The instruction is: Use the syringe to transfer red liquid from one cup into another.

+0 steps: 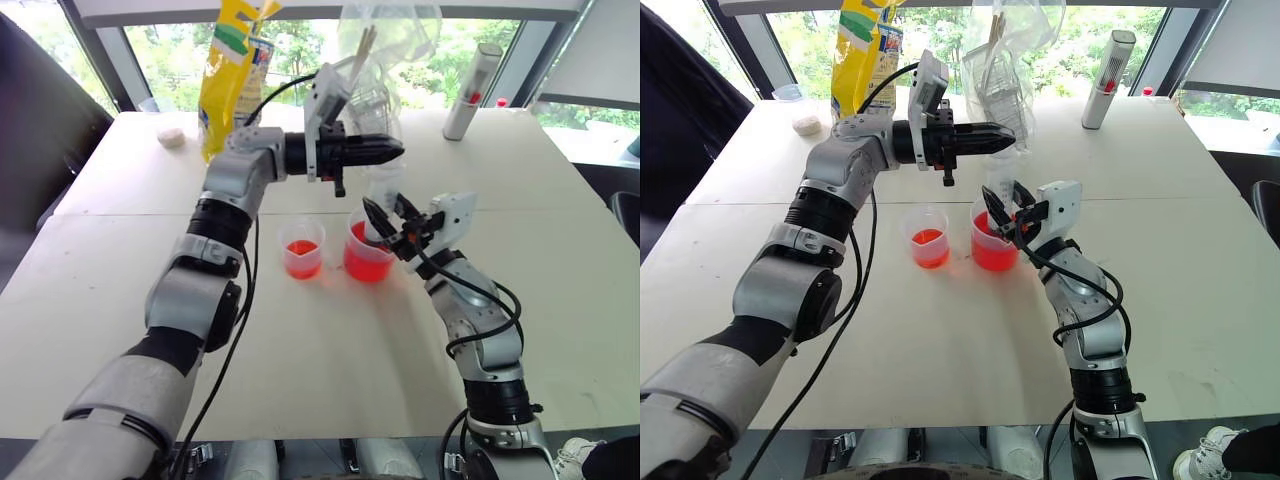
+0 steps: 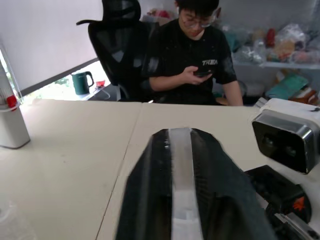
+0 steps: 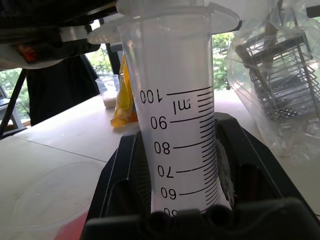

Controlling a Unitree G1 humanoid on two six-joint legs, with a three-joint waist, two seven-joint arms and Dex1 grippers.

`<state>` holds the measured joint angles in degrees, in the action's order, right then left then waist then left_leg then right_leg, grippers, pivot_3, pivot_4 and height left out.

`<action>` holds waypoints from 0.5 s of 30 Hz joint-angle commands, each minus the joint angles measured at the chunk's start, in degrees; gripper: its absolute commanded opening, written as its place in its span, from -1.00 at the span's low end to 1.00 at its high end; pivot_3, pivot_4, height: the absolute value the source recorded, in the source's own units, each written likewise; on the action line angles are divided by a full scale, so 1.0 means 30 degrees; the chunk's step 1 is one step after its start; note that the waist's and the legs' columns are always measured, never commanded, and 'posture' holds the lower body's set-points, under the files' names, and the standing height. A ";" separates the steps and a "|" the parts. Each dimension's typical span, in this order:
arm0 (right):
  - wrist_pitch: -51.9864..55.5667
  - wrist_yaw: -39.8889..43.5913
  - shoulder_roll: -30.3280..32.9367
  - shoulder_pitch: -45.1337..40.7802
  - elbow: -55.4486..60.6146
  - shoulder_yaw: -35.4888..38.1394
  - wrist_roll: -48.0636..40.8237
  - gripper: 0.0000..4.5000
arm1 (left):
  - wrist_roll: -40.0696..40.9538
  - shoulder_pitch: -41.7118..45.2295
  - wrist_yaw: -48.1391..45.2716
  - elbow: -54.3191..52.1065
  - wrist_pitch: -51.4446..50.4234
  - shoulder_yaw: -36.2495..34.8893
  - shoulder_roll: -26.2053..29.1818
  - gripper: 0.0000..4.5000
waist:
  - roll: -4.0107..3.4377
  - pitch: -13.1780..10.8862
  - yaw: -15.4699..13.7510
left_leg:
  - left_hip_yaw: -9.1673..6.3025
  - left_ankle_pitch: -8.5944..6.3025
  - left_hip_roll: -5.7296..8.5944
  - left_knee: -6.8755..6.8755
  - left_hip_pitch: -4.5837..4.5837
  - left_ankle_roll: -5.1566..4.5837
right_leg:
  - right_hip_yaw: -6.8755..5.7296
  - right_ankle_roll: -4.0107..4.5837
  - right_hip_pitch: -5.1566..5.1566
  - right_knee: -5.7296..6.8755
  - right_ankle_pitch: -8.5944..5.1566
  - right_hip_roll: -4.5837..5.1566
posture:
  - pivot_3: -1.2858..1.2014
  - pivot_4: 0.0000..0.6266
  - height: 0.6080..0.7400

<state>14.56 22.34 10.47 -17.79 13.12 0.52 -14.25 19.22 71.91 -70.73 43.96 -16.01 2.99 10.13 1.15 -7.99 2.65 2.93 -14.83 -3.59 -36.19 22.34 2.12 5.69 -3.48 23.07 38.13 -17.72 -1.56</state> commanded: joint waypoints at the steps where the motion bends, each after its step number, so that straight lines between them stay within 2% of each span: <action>1: 0.0230 0.0248 0.0235 0.0069 0.0340 -0.0341 -0.0060 -0.39 | 0.0274 0.0802 0.0216 -0.0370 -0.0208 -0.0634 0.0118 -0.96 | 0.0000 0.0000 -0.0001 | 0.0001 0.0000 -0.0001 0.0000 0.0000 0.0000 | 0.0000 0.0000 0.0000 0.0001 0.0000 -0.0001 | 0.03 -0.52 0.98; 7: 0.1267 0.0550 0.0483 0.0285 0.0512 -0.0725 -0.0284 -0.39 | 0.0466 0.1639 0.0580 -0.0319 -0.0098 -0.1175 0.0177 -0.96 | 0.0000 0.0000 -0.0023 | 0.0000 0.0000 -0.0001 -0.0002 0.0000 0.0000 | 0.0000 0.0000 0.0000 0.0000 0.0000 0.0000 | 0.03 -0.52 0.98; 15: 0.2286 0.0770 0.0821 0.0317 0.0407 -0.0749 -0.0710 -0.39 | 0.0581 0.3676 0.1577 0.1466 0.1187 -0.2065 0.0477 -0.96 | 0.0001 -0.0001 -0.0026 | 0.0003 0.0000 0.0006 -0.0001 0.0008 0.0000 | -0.0004 -0.0001 0.0001 -0.0005 0.0000 0.0001 | 0.03 -0.52 0.98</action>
<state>19.36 22.77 12.39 -18.68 14.24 1.00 -16.14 19.23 76.53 -69.98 50.46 -16.77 2.43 10.06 1.15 -7.99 2.58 2.94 -14.83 -3.57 -36.19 22.37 2.12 5.68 -3.48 23.08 38.12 -17.73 -1.56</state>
